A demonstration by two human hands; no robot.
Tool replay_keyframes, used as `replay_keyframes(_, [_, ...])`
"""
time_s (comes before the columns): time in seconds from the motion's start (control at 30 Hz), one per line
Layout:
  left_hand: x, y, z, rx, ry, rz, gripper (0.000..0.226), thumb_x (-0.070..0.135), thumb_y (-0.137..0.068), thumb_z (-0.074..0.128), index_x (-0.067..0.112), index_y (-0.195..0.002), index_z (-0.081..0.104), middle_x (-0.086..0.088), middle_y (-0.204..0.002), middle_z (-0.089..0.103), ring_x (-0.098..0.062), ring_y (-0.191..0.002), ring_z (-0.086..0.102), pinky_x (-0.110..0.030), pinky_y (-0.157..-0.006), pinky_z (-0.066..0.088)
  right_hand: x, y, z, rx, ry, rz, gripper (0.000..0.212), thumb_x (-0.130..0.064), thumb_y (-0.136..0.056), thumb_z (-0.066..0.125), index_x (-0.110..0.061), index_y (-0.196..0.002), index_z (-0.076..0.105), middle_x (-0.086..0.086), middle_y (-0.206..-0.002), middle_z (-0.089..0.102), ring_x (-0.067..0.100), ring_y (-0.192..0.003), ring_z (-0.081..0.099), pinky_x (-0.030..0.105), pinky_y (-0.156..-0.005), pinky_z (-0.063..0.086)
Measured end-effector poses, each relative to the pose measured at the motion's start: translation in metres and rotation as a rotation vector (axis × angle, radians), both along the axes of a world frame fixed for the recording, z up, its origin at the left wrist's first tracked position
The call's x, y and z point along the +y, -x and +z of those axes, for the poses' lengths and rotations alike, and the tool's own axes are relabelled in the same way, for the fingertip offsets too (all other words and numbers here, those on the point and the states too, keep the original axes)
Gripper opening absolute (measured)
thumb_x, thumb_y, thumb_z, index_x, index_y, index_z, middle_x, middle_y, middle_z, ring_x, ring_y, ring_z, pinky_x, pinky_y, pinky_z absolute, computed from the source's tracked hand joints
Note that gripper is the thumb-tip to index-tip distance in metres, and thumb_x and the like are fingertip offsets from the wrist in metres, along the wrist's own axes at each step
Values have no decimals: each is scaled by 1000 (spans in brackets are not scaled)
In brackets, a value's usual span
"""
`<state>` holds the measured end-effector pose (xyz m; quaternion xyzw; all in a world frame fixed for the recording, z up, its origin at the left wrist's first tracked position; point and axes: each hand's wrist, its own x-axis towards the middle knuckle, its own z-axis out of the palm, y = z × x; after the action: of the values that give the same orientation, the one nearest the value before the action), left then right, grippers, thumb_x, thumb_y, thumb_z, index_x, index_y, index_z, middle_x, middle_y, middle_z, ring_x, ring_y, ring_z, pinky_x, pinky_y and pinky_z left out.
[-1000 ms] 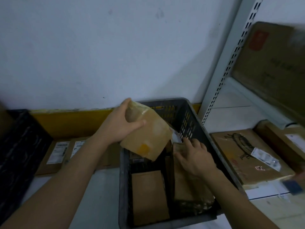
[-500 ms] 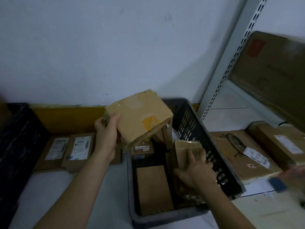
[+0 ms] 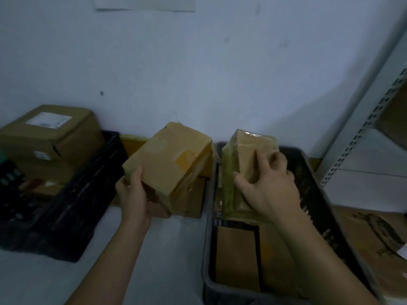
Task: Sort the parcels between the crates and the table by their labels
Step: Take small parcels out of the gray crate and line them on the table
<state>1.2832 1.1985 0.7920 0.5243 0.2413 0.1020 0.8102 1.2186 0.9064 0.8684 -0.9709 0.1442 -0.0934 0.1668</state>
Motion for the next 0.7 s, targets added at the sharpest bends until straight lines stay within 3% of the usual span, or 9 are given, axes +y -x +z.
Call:
replay_keyframes(0.2, [91, 30, -8, 32, 43, 84, 40, 51, -96, 66, 36, -133, 64, 0, -132, 71, -31, -118, 70, -59, -96, 61, 103, -30, 14, -60, -24, 185, 99, -92, -83, 40, -40, -164, 16, 8, -173, 9, 51, -143, 36, 61, -109, 45])
replay_keyframes(0.33, [139, 43, -31, 116, 41, 185, 68, 62, -89, 67, 32, -149, 53, 1, -132, 67, -29, -115, 68, -50, -91, 61, 175, -45, -1, -39, -8, 257, 101, -93, -84, 37, -39, -166, 12, 10, -174, 6, 51, -143, 35, 60, -109, 46])
replay_keyframes(0.43, [166, 53, -64, 235, -16, 175, 69, 61, -98, 62, 29, -156, 41, -3, -135, 59, -30, -112, 64, -53, -97, 58, 218, -47, -37, 101, -14, 277, 104, -93, -85, 36, -36, -168, 8, 10, -176, -2, 51, -146, 30, 61, -110, 43])
replay_keyframes(0.6, [206, 67, -140, 398, -155, 106, 84, 64, -100, 60, 26, -166, 25, -9, -161, 43, -40, -131, 55, -62, -105, 54, 275, -35, -113, 312, -8, 205, 106, -94, -85, 35, -36, -168, 3, 11, -176, -7, 51, -147, 27, 60, -110, 44])
replay_keyframes(0.7, [228, 68, -185, 491, -195, -11, 105, 86, -83, 57, 30, -166, 23, -7, -164, 40, -39, -136, 53, -61, -107, 53, 298, -29, -153, 390, -28, 149, 107, -93, -84, 36, -36, -167, 0, 11, -174, -11, 51, -149, 25, 62, -111, 45])
